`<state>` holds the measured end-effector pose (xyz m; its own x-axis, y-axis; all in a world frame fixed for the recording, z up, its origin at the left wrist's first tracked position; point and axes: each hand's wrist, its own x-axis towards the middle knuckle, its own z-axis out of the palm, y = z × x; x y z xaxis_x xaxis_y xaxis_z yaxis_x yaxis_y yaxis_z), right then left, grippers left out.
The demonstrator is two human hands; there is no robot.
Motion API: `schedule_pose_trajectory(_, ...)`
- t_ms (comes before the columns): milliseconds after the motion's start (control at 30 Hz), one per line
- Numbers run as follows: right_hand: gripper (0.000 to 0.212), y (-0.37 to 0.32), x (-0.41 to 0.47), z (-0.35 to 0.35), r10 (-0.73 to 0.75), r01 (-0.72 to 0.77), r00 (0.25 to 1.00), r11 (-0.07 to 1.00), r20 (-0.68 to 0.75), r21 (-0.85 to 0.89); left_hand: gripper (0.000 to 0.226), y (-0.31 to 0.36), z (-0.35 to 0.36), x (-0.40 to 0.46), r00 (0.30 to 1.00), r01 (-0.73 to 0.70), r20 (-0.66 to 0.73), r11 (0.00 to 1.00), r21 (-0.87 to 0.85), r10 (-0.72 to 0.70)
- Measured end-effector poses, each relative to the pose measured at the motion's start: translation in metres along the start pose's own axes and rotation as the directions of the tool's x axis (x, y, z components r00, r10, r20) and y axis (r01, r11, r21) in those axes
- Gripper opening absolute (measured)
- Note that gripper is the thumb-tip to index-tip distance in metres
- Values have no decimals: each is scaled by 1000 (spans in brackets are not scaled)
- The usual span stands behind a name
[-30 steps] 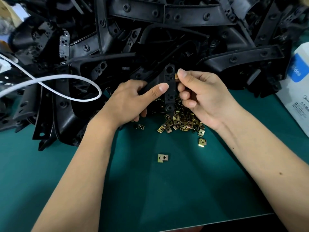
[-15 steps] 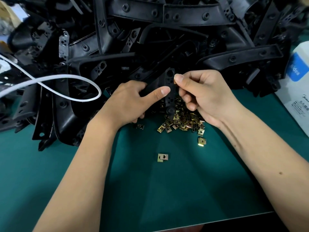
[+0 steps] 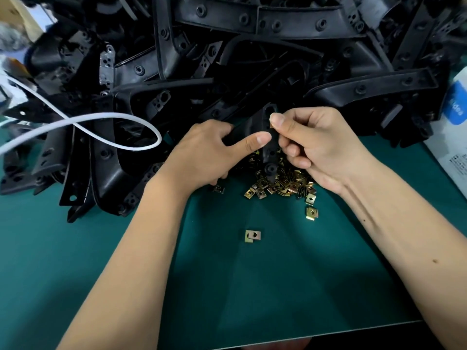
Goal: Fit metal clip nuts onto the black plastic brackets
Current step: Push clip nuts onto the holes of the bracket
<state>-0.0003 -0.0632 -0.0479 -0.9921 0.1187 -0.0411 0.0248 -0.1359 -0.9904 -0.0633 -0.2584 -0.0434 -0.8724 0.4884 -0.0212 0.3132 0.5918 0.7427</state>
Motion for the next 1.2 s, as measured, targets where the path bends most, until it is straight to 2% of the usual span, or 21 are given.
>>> schedule_pose_trajectory(67, 26, 1, 0, 0, 13, -13, 1000, 999, 5, -31, 81, -2, -1, 0, 1000, -13, -5, 999, 37, 13)
schedule_pose_trajectory(333, 16, -3, 3, -10, 45, -45, 999, 998, -6, 54, 65, -5, -1, 5, 999, 27, -26, 994, -103, -30)
schedule_pose_trajectory(433, 14, -2, 4, -11, 21, -21, 1000, 999, -7, 29, 81, -5, 0, 4, 1000, 23, -10, 998, -59, -23)
schedule_pose_trajectory(633, 22, 4, 4, -8, -54, 51, 998, 992, -21, -117, 94, -3, 2, 2, 1000, 6, -29, 991, 132, -2)
schedule_pose_trajectory(833, 21, 8, 4, -6, -67, 66, 998, 990, 0, -128, 100, -2, 1, 2, 999, 24, -49, 969, 244, -13)
schedule_pose_trajectory(933, 23, 10, 4, -5, -75, 74, 997, 989, -1, -129, 100, -3, -1, 1, 999, 28, -44, 969, 246, -18)
schedule_pose_trajectory(1000, 19, 10, 5, -2, -82, 83, 997, 988, 16, -131, 92, -3, -5, 1, 998, 54, -33, 984, 168, -49)
schedule_pose_trajectory(1067, 18, 11, 7, 2, -107, 106, 994, 981, 6, -164, 78, -4, -12, 3, 991, 103, -86, 994, -27, -105)
schedule_pose_trajectory(1100, 19, 12, 7, 5, -154, 145, 988, 957, -13, -252, 73, -6, -18, 4, 981, 126, -130, 981, -149, -146)
schedule_pose_trajectory(1133, 19, 14, 6, 7, -234, 206, 972, 893, -21, -401, 69, -7, -23, 5, 967, 143, -171, 956, -257, -190)
schedule_pose_trajectory(1200, 17, 18, 2, 17, -380, 341, 920, 651, 98, -678, 66, -11, -31, 5, 943, 158, -212, 909, -387, -254)
